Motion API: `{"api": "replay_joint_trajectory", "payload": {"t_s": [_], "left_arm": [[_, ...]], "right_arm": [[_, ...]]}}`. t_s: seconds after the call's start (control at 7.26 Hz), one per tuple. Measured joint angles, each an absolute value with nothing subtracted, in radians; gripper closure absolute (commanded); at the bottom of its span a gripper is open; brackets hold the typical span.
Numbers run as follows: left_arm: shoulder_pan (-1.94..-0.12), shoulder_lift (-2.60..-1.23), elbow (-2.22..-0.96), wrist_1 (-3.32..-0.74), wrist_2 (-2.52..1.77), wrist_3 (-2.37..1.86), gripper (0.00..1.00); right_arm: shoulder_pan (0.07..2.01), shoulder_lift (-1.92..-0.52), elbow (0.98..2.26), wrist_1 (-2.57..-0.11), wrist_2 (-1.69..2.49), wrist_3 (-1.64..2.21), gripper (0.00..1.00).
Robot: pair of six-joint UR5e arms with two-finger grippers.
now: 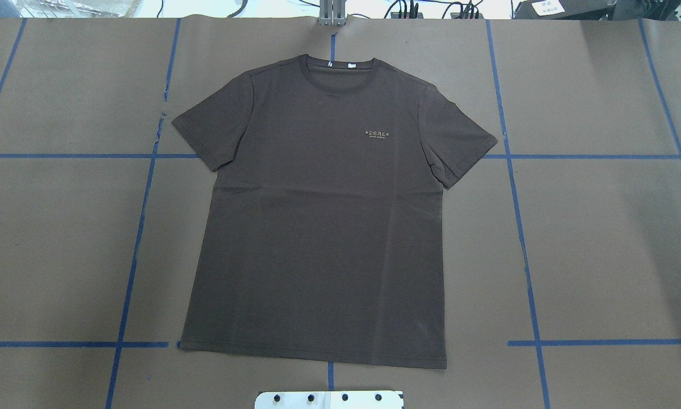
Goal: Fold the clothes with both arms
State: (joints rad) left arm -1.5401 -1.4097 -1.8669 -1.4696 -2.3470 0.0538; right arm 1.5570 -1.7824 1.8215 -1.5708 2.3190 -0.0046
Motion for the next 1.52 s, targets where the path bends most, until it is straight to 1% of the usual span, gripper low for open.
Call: {"api": "replay_joint_trajectory", "payload": {"t_s": [0.41, 0.69, 0.96, 1.24, 1.52], "left_arm": [[-1.539, -1.41, -1.877, -1.472, -2.322, 0.061, 0.0], [-1.539, -1.409, -1.892, -1.529, -2.281, 0.061, 0.0], [-1.539, -1.417, -1.907, -1.65, -2.244, 0.037, 0.0], [-1.538, -1.492, -1.903, -1.84, -2.199, 0.022, 0.0], [-1.537, -1.543, -1.887, -1.984, -2.172, 0.017, 0.0]], "right_arm": [[1.555, -1.781, 1.823, -1.569, 2.32, -0.005, 0.0], [1.55, -1.776, 1.827, -1.569, 2.323, -0.001, 0.0], [1.548, -1.732, 1.83, -1.505, 2.322, 0.009, 0.0], [1.547, -1.664, 1.813, -1.365, 2.305, 0.053, 0.0], [1.548, -1.631, 1.783, -1.322, 2.308, 0.109, 0.0]]}}
